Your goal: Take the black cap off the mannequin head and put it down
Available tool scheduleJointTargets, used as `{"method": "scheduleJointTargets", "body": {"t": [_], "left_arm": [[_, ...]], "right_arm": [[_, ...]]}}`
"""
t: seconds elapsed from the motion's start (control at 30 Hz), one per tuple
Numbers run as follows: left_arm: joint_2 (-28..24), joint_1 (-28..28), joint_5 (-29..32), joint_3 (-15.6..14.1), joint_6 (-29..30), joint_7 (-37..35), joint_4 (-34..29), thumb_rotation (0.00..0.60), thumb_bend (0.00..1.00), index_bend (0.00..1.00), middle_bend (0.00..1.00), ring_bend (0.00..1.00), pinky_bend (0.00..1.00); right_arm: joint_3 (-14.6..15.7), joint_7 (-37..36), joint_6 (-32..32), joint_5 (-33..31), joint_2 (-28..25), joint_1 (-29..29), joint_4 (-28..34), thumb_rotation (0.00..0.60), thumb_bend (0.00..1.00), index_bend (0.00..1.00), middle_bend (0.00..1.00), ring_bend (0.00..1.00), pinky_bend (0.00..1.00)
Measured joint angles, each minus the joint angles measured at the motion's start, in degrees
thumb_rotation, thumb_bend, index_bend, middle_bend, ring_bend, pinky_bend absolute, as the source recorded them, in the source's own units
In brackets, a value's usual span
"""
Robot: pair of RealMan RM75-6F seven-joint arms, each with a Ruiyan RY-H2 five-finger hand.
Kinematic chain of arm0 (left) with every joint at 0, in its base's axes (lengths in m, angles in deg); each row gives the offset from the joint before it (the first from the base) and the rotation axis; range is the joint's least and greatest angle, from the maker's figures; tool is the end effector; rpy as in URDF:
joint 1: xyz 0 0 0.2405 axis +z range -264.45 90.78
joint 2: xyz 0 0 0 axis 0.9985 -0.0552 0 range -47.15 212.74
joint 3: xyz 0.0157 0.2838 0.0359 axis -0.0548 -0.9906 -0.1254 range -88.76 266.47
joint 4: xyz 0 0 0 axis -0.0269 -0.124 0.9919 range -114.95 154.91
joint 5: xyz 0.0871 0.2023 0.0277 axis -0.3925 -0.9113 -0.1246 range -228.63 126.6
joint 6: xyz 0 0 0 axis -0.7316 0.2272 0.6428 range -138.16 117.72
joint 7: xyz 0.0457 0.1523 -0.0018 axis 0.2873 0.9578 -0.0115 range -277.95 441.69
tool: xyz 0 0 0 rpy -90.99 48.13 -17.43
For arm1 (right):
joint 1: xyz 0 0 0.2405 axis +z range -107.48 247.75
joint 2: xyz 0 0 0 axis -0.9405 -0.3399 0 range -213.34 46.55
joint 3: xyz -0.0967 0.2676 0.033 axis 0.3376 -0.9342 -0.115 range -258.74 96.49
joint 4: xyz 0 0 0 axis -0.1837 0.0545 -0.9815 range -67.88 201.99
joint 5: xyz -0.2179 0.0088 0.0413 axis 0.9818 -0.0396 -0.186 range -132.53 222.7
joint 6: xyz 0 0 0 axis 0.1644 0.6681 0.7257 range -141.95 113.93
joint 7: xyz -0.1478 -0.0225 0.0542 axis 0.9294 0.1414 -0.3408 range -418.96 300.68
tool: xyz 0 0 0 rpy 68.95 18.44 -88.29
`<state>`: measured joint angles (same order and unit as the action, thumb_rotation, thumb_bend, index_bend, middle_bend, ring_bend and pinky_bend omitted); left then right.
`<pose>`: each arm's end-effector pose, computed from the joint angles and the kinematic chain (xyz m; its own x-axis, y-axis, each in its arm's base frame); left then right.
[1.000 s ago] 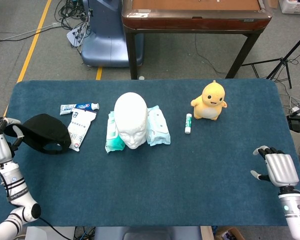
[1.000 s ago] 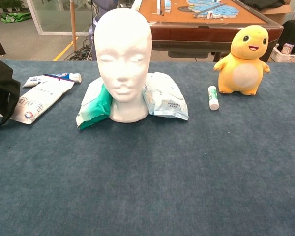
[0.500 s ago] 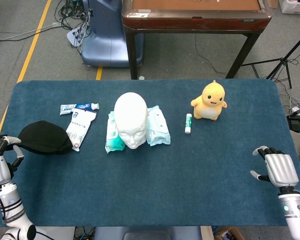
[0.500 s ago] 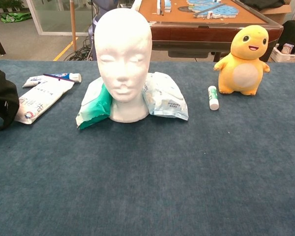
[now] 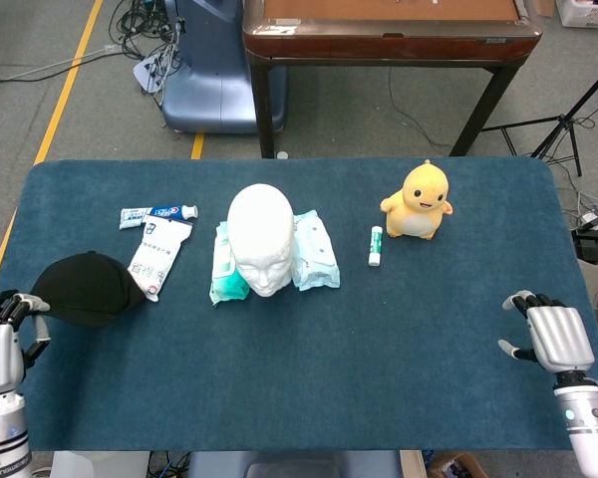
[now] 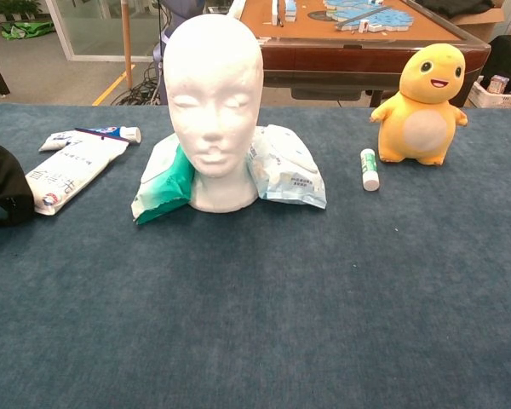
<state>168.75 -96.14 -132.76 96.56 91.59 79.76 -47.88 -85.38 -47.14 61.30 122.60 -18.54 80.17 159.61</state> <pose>-0.3545 0.2355 0.1227 0.3643 -0.3917 0.8449 0.9230 0.0316 -0.3834 -0.3503 -0.2339 0.1436 0.5390 -0.1237 0.8332 -0.8376 0.0257 0.5457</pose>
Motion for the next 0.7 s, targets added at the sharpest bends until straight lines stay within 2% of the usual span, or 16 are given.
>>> {"method": "scheduleJointTargets", "body": {"t": [0.2, 0.3, 0.53, 0.7], "left_arm": [[-8.6, 1.6, -1.6, -2.7, -2.2, 7.9, -12.4, 0.6, 0.55, 0.51, 0.37, 0.2, 0.39], [-12.3, 2.4, -2.2, -4.3, -4.0, 11.7, -16.6, 0.6, 0.55, 0.5, 0.34, 0.17, 0.37], [-15.4, 4.1, -1.9, -6.1, -6.5, 17.7, -21.8, 0.6, 0.54, 0.46, 0.27, 0.11, 0.34], [-17.0, 5.3, -2.4, -6.8, -6.5, 20.1, -23.6, 0.6, 0.44, 0.4, 0.26, 0.1, 0.33]], "right_arm": [[0.0, -0.3, 0.1, 0.0, -0.1, 0.0, 0.0, 0.6, 0.09, 0.39, 0.36, 0.34, 0.44], [0.0, -0.3, 0.0, 0.1, -0.1, 0.0, 0.1, 0.6, 0.09, 0.39, 0.36, 0.34, 0.44], [0.0, -0.3, 0.1, 0.1, -0.1, 0.0, 0.1, 0.6, 0.09, 0.39, 0.36, 0.34, 0.44], [0.1, -0.3, 0.1, 0.1, -0.1, 0.0, 0.1, 0.6, 0.09, 0.39, 0.36, 0.34, 0.44]]}}
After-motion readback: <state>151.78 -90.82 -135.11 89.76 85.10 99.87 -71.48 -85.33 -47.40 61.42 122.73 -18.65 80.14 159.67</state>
